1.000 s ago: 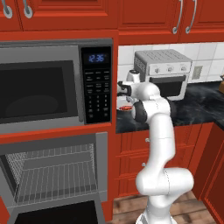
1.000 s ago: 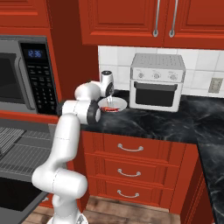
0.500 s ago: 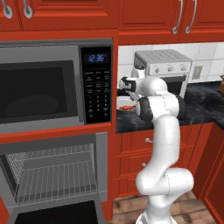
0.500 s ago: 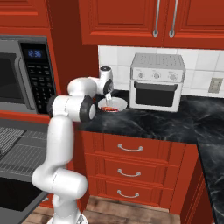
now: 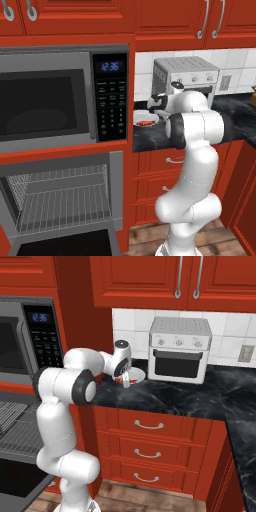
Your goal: Take the fish from the oven and place it on the plate on the counter.
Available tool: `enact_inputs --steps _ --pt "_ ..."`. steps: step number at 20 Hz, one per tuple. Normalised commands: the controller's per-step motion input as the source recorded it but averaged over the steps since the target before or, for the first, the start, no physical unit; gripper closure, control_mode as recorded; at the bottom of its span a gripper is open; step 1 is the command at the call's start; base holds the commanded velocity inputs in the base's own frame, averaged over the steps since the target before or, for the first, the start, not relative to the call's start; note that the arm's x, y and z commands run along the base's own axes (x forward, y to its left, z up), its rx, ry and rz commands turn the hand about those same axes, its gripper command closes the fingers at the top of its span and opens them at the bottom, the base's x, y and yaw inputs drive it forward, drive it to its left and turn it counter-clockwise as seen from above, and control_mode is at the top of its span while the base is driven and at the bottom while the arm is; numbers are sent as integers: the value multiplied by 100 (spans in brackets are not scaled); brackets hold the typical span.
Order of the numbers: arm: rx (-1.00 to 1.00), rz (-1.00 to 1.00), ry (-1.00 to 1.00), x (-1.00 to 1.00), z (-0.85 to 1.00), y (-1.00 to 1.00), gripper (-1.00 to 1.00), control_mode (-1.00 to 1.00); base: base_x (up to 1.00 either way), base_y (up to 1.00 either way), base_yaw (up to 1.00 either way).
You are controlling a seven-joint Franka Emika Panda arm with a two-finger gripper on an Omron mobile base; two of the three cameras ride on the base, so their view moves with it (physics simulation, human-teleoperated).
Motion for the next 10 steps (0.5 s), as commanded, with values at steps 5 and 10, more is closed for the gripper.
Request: enact_inputs --steps 5,10 --pt "8 -5 -16 -94 56 -35 -100 -100 0 0 0" --pt "9 -21 2 -50 71 -18 -100 -100 0 0 0"
